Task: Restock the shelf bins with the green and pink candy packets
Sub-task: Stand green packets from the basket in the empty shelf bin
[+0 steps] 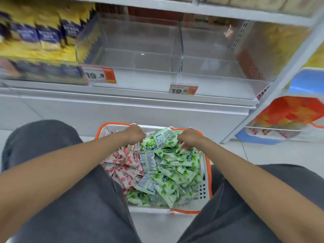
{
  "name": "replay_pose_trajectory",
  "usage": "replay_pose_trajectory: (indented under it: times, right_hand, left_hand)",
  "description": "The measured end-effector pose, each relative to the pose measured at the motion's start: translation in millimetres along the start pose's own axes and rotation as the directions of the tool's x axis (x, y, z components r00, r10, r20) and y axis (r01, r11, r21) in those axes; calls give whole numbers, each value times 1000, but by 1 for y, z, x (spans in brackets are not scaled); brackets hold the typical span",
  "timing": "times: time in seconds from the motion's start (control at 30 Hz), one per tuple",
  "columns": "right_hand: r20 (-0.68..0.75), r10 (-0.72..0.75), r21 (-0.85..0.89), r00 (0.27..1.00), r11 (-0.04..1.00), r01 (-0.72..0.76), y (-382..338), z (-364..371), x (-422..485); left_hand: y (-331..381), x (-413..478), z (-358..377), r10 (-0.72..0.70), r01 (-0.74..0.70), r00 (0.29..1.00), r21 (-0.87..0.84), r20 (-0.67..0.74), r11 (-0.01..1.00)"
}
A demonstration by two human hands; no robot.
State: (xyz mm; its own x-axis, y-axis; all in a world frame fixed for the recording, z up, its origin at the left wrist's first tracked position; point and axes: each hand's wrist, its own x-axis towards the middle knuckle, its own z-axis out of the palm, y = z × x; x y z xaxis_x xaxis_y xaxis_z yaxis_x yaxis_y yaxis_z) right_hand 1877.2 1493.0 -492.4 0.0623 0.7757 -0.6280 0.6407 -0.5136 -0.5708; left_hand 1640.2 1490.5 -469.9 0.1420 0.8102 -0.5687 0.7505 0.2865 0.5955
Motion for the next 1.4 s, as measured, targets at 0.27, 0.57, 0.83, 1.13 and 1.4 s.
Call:
replay_pose_trajectory:
  times: [0.27, 0.57, 0.83, 1.13, 1.4]
  right_hand:
    - [-66, 82, 205, 994, 976, -67, 27, 8, 9]
    - [-165, -14, -85, 986, 996, 0, 21, 38, 50]
    - [-30, -221, 239, 975, 945, 221, -26, 21, 16]
    - [-195, -363, 358, 911, 839, 410, -73, 36, -1]
    - [-463, -446, 279, 766, 747, 603, -114, 35, -14]
  left_hand:
    - [-28, -1, -3, -31, 26, 998, -90, -54, 996]
    - [-41, 42, 14, -62, 60, 998, -133, -7, 989]
    - [-5, 43, 23, 3, 13, 999, -420, 37, 907]
    - [41, 36, 5, 152, -354, 877, -397, -456, 847]
    - [59, 30, -36, 161, -450, 756, -324, -635, 833]
